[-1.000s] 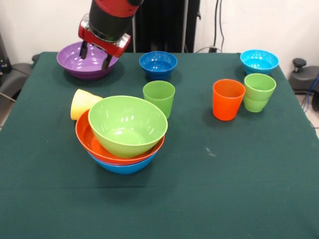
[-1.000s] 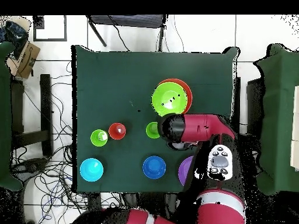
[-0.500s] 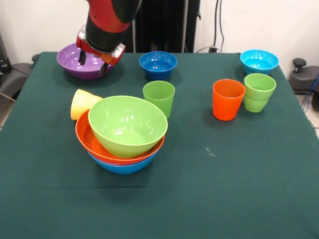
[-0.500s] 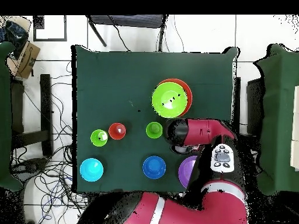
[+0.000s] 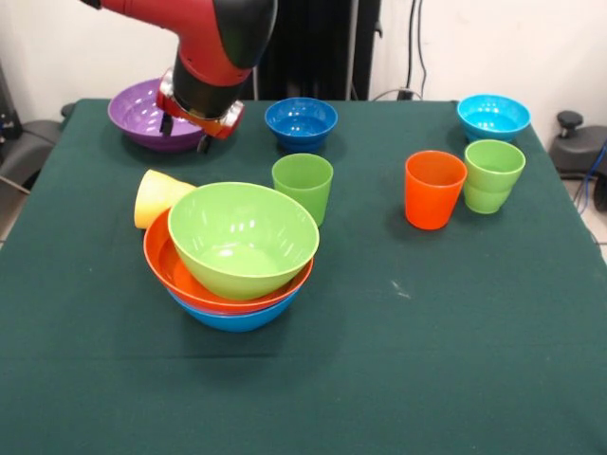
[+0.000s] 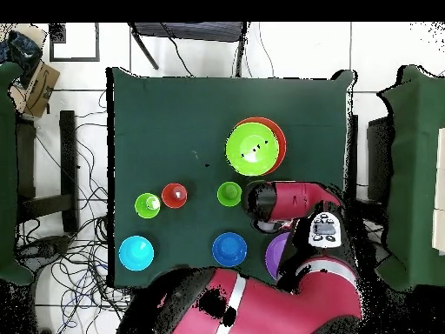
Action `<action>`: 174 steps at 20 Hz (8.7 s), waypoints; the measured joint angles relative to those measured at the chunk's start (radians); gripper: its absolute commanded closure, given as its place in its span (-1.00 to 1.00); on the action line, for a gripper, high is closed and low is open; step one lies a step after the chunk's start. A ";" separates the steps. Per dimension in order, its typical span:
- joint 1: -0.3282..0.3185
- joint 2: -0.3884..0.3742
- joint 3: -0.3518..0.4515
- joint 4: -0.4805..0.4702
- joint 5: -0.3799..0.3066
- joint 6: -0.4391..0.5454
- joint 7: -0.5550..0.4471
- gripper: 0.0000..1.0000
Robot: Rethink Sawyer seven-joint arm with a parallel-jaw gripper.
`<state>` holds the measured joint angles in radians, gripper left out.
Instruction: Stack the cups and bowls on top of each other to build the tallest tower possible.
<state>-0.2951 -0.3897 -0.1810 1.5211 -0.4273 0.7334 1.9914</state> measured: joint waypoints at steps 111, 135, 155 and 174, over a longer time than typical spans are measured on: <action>0.073 0.053 -0.171 0.216 0.115 -0.190 0.003 -1.00; 0.006 0.131 -0.170 0.139 0.115 -0.190 0.003 -1.00; -0.008 0.153 -0.183 0.069 0.114 -0.197 0.003 1.00; 0.078 0.032 -0.183 0.000 0.163 -0.050 0.003 1.00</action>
<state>-0.2170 -0.3577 -0.3640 1.5213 -0.2642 0.6829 1.9947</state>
